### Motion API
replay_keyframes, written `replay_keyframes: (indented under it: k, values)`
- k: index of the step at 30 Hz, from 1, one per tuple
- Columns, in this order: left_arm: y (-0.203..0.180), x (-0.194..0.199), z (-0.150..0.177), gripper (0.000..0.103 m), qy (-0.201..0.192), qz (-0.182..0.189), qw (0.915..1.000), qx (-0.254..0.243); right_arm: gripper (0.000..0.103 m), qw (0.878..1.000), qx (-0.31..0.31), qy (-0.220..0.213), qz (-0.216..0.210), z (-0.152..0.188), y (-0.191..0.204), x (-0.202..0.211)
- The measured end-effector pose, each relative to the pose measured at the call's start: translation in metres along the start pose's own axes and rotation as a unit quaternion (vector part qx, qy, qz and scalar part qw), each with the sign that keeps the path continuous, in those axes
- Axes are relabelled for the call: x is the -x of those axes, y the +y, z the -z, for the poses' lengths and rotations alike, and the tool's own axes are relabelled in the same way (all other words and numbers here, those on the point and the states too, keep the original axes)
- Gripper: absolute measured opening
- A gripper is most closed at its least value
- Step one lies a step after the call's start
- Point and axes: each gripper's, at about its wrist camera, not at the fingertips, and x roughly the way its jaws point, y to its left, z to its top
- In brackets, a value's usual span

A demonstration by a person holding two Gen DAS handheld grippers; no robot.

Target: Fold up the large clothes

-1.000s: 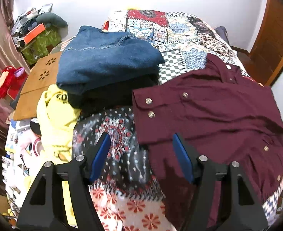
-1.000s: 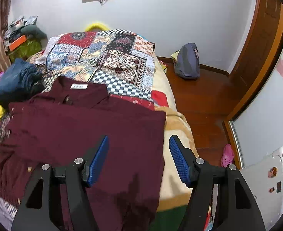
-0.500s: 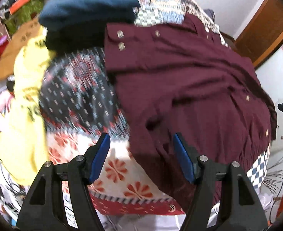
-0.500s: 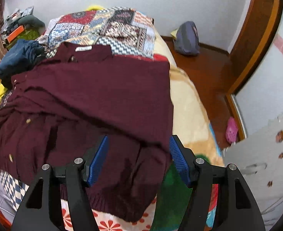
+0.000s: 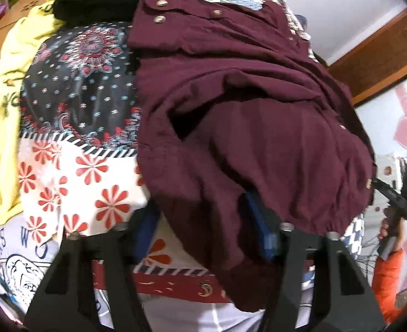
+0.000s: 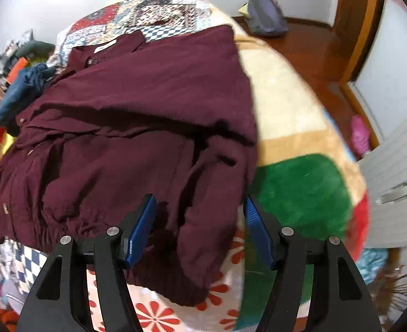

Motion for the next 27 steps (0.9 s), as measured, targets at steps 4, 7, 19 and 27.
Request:
replay_keyframes:
  k: [4,7,19,27]
  values:
    - [-0.014,0.006,-0.001,0.023,-0.010,-0.007,0.9991,-0.040,0.022,1.000,0.001,-0.001,-0.011,0.001,0.003,-0.001]
    - [-0.020,0.013,-0.009,0.009,-0.028,-0.014,0.9979,-0.057,0.012,1.000,0.020,-0.011,-0.017,-0.007,0.008,0.012]
    - [-0.027,0.090,-0.118,0.003,-0.157,0.058,0.9859,-0.010,0.009,0.986,0.095,-0.135,-0.028,-0.113,0.045,0.080]
    - [0.000,0.045,-0.225,0.003,-0.174,0.003,0.9840,0.038,0.009,0.985,0.080,-0.151,-0.023,-0.216,0.054,0.032]
